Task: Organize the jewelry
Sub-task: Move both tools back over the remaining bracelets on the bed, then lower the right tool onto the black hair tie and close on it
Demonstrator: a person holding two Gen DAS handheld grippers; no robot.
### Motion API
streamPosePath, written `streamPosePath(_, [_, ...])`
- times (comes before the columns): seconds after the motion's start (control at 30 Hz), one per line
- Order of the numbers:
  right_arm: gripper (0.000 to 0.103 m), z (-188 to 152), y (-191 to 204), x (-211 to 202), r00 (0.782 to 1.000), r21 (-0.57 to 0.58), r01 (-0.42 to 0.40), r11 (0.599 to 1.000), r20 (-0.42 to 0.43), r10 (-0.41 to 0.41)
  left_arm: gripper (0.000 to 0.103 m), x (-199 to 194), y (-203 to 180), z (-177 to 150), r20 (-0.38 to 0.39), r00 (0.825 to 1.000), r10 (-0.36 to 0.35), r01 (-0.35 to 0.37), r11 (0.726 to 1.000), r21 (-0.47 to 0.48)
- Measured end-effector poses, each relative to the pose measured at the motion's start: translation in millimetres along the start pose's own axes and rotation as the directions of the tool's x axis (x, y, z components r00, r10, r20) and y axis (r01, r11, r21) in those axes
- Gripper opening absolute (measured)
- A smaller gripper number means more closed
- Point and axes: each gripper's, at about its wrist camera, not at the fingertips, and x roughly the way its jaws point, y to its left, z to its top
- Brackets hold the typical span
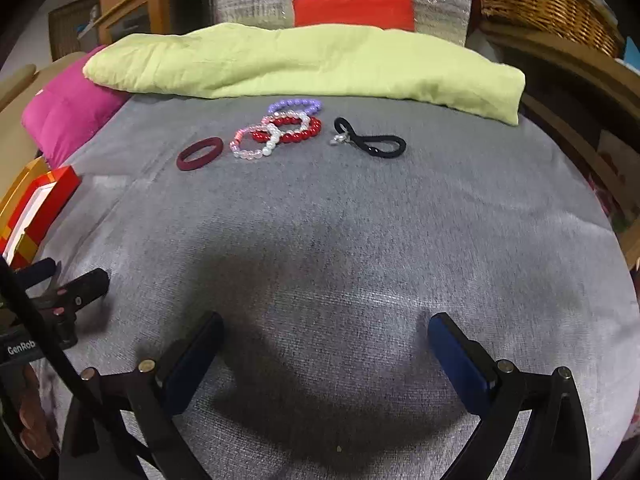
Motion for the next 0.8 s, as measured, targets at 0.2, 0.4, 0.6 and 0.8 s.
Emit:
streamPosePath(0.2, [0.103, 9.3, 1.2, 7.3, 0.997, 0.003, -0.007, 1.000, -0.080, 0.007, 0.103, 0.9, 1.8, 1.7, -0.013, 1.000, -0.003, 0.003, 1.000, -0.019])
streamPosePath(0.4, [0.103, -1.7, -1.8, 4.8, 1.000, 0.003, -0.019, 1.000, -0.019, 0.019, 0.103, 1.9, 1.3, 1.7, -0.018, 1.000, 0.003, -0.004, 1.000, -0.020])
streamPosePath(0.6, [0.101, 3.9, -3.2, 0.5, 0.999, 0.004, -0.022, 1.000, -0.031, 0.023, 0.103, 0.9, 2.4, 0.3, -0.019, 1.000, 0.005, -0.005, 1.000, -0.018])
streamPosePath(0.8, [0.083, 53.8, -23.8, -4.8, 1.000, 0.043, -0.012, 0.999, 0.023, 0.011, 0.103, 0.9, 1.8, 0.2, -0.024, 1.000, 0.012, -0.012, 1.000, -0.018])
